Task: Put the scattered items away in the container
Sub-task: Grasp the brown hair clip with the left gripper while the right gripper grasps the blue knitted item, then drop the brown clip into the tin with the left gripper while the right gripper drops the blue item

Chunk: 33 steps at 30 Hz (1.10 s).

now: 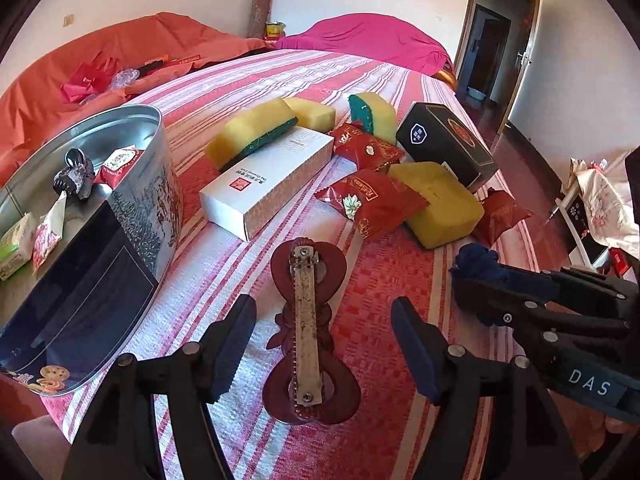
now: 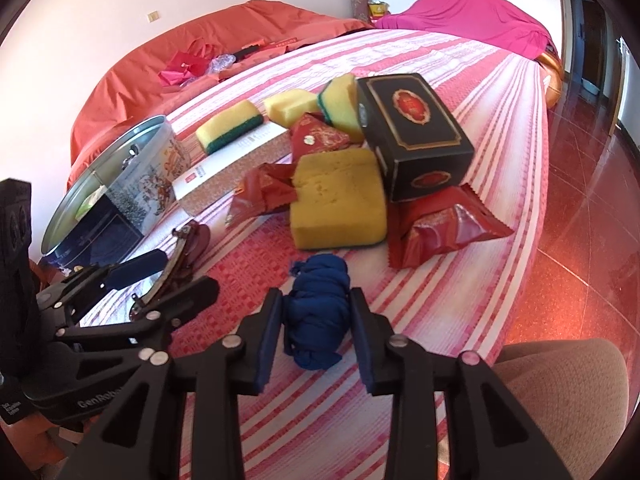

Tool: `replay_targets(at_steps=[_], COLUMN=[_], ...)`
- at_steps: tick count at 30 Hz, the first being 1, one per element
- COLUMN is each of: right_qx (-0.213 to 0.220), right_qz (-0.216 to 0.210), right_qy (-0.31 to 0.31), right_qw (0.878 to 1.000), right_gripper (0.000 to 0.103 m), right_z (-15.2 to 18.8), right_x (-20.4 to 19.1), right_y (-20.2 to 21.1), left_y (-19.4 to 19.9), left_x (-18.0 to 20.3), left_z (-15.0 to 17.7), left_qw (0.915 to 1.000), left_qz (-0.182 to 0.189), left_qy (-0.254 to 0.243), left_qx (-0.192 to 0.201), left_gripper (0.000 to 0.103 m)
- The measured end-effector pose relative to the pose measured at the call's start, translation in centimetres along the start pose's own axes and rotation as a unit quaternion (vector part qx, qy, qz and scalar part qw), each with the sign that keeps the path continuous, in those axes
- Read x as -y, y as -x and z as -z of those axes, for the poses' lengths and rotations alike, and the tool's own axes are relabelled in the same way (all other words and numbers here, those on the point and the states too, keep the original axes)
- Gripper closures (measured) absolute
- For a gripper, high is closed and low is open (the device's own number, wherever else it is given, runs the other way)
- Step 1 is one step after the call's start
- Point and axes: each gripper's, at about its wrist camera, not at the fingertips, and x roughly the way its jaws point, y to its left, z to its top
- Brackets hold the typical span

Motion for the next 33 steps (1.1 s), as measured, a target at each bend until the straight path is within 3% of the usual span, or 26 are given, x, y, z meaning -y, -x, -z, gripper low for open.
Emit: replay_targets(at_steps=[2,4,5,8,13,22,33], right_qx=[0.003,0.005,0.005,0.004,0.007,0.020,0.050], right_qz=[-0.001,-0.002,-0.003,-0.002,-0.010,-0.051,-0.110], right_qy=[0.012,0.016,0.018,0.021,0.012,0.007,0.033], right_qw=[1.000,1.000,1.000,1.000,1.000,0.998,0.992], right_gripper=[0.069,0.069,0.069,0.069,0.069,0.070,0.070], right_z=[0.0,0.0,0.0,0.0,-0.5,-3.1,-7.9], right_x=[-0.6,-1.0,-1.1,-1.5,-2.1,-4.8,-10.2], right_y=[0.1,0.2,0.1,0.0,0.3,0.6,0.3], left_y=[0.1,0.2,0.2,0.6,2.8,5.7,8.5], left_x=[-0.1,-0.3,-0.4,-0.7,-0.2,-3.7,-10.6], left_z=[0.1,0.1,0.1,0.2,-0.5,-1.9,-4.2], left_qw=[1.0000,0.9999,0.9999,0.9998,0.9982,0.9935,0.9871], left_qz=[0.000,0.002,0.001,0.019,0.015,0.004,-0.028], left_qy=[-0.003,-0.008,-0.012,-0.009,-0.027,0.052,0.112], left_qx=[0.001,0.005,0.004,0.006,0.051,0.102,0.111], left_gripper=[0.035,0.056,0.073,0.073,0.073,0.073,0.073])
